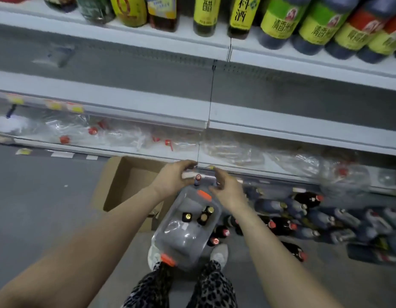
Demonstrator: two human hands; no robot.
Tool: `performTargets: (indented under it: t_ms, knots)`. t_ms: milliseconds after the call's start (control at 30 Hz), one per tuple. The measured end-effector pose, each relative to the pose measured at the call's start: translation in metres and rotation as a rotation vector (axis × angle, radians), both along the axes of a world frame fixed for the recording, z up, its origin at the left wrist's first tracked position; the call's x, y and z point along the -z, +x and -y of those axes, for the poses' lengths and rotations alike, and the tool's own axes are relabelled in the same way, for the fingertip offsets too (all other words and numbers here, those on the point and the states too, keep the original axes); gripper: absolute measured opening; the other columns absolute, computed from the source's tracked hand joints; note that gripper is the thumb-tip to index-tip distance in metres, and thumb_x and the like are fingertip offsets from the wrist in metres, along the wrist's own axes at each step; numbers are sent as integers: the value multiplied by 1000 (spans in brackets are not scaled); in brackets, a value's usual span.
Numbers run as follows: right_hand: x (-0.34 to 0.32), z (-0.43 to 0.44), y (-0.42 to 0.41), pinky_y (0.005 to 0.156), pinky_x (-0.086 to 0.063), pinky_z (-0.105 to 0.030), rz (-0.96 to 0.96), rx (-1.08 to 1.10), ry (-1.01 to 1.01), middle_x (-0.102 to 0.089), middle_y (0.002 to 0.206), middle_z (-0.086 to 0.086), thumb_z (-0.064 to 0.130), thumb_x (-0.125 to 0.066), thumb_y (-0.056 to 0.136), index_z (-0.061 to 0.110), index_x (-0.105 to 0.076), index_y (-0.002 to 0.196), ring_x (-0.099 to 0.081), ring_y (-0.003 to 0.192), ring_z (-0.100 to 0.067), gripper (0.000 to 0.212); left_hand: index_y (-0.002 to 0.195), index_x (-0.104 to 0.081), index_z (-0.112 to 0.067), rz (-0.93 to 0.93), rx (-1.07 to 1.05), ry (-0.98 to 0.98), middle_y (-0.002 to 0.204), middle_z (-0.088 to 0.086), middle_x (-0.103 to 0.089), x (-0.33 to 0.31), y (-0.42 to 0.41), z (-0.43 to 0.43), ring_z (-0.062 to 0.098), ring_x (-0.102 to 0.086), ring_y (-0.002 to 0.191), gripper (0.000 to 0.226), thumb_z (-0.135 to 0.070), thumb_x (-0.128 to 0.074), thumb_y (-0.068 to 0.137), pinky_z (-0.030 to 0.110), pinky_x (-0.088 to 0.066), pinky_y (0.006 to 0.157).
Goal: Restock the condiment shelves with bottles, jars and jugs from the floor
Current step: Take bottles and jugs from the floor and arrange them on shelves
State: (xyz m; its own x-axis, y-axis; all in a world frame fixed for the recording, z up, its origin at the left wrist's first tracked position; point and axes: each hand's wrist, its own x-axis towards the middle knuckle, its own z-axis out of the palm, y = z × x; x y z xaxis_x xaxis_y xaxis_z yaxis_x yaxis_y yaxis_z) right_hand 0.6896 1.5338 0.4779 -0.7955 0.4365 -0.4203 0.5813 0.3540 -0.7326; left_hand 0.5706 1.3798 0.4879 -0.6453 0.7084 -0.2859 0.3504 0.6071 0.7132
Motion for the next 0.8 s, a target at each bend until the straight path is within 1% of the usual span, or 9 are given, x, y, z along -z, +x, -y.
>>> performTargets:
  t_ms: [67,100,200,267,367,467,567,667,800]
  knots:
    - [14,7,11,108,-46,-34,45,23,-23,-58,141,-7,7,-69,91,14,-50,145,-55,130,-22,58,136,-57,-13,32,14,-26,133,4,-63,22,6,7,21,-58,123,55,-20,-75,85,32,-46,101]
    - [23,8,15,109,-44,-35,62,30,-35,-58,141,-8,8,-69,91,13,-49,146,-54,131,-22,59,137,-57,-15,37,13,-46,133,3,-63,35,9,9,21,-58,123,56,-20,-76,84,30,-45,101]
    - [57,12,26,107,-41,-27,99,39,-91,-55,143,-9,1,-68,90,11,-46,147,-52,129,-16,62,139,-55,-19,91,-1,-98,135,-2,-62,74,18,15,18,-58,123,59,-21,-76,83,25,-44,100]
    - [85,14,32,104,-41,-23,120,53,-95,-56,141,-10,1,-69,89,9,-49,145,-53,125,-13,59,140,-53,-19,122,-16,-123,136,-1,-61,103,25,19,18,-59,122,61,-21,-76,83,22,-43,99]
    - [133,17,38,107,-45,-29,177,70,-131,-59,139,-6,4,-70,90,10,-51,144,-56,130,-19,57,140,-53,-18,149,-37,-143,136,2,-61,151,31,22,21,-60,120,62,-23,-76,83,24,-42,98]
    - [185,23,44,102,-47,-26,214,81,-164,-63,130,-1,-4,-66,88,10,-53,142,-57,128,-22,57,143,-49,-19,199,-34,-194,139,4,-57,203,36,26,23,-57,123,66,-20,-76,83,26,-42,98]
    - [235,32,53,110,-44,-38,290,67,-225,-57,142,-6,0,-66,91,12,-46,147,-51,134,-21,61,144,-47,-18,252,-59,-232,140,6,-56,255,41,29,24,-54,126,71,-14,-77,80,26,-39,102]
    - [288,39,58,112,-41,-37,342,64,-261,-49,150,-5,4,-66,93,14,-39,153,-47,138,-21,67,148,-42,-19,281,-71,-266,143,6,-53,309,47,33,24,-51,130,79,-13,-80,79,30,-40,105]
    - [348,45,62,110,-41,-31,396,59,-257,-50,149,-4,7,-67,93,18,-38,153,-48,136,-19,68,150,-37,-21,298,-80,-294,140,10,-55,372,61,41,28,-55,123,86,-12,-81,77,34,-47,99]
